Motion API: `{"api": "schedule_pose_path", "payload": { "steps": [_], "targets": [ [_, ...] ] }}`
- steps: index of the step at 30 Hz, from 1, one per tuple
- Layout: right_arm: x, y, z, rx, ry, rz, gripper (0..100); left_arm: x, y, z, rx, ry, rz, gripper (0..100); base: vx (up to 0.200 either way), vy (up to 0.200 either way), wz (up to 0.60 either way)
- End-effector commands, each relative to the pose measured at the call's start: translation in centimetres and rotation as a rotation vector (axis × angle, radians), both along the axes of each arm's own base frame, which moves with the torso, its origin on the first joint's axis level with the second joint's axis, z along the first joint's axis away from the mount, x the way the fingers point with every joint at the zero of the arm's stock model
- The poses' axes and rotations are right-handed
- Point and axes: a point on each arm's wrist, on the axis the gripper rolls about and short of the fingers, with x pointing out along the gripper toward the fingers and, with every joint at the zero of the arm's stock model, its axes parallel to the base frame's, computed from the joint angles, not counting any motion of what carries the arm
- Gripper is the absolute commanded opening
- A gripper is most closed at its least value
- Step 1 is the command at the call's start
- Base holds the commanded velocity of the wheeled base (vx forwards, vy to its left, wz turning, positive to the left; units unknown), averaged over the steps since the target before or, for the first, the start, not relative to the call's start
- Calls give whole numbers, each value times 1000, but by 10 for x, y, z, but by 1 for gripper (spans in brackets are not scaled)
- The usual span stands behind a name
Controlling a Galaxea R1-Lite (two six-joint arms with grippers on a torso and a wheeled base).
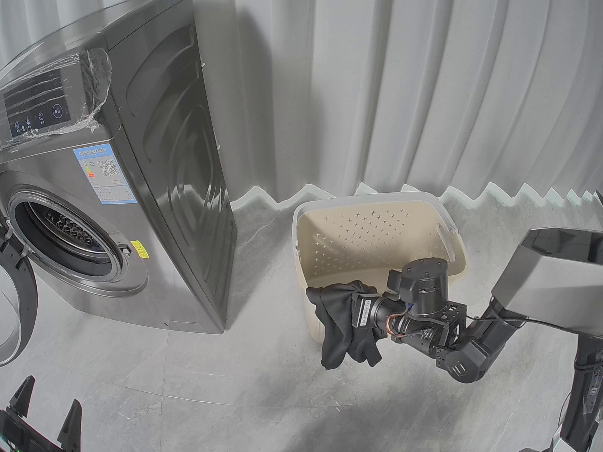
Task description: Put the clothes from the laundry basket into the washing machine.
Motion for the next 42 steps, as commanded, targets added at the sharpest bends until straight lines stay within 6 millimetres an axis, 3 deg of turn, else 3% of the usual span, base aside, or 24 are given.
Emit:
{"api": "schedule_pose_path", "payload": {
  "steps": [1,7,8,9,14,20,24,34,42],
  "targets": [
    [-17,-9,43,77,-111,8,0,0,0,-4,-1,-1,0,100,0,0,0],
    [-33,-20,77,155,-224,11,0,0,0,-4,-1,-1,0,100,0,0,0],
    [-42,-26,92,174,-265,15,0,0,0,-4,0,-1,0,100,0,0,0],
    [-42,-26,92,174,-265,15,0,0,0,-4,0,-1,0,100,0,0,0],
    [-80,-39,138,244,-372,68,0,0,0,-4,0,-1,0,100,0,0,0],
    [-102,-50,167,252,-487,94,0,0,0,-4,0,-1,0,100,0,0,0],
    [-114,-60,172,195,-537,83,0,0,0,-4,0,-1,0,100,0,0,0],
    [-111,-68,172,139,-539,-8,0,0,0,-4,2,-1,-2,100,0,0,0],
    [-113,-70,166,124,-524,-7,0,0,0,-5,-1,0,-2,100,-200,0,0]
  ]
}}
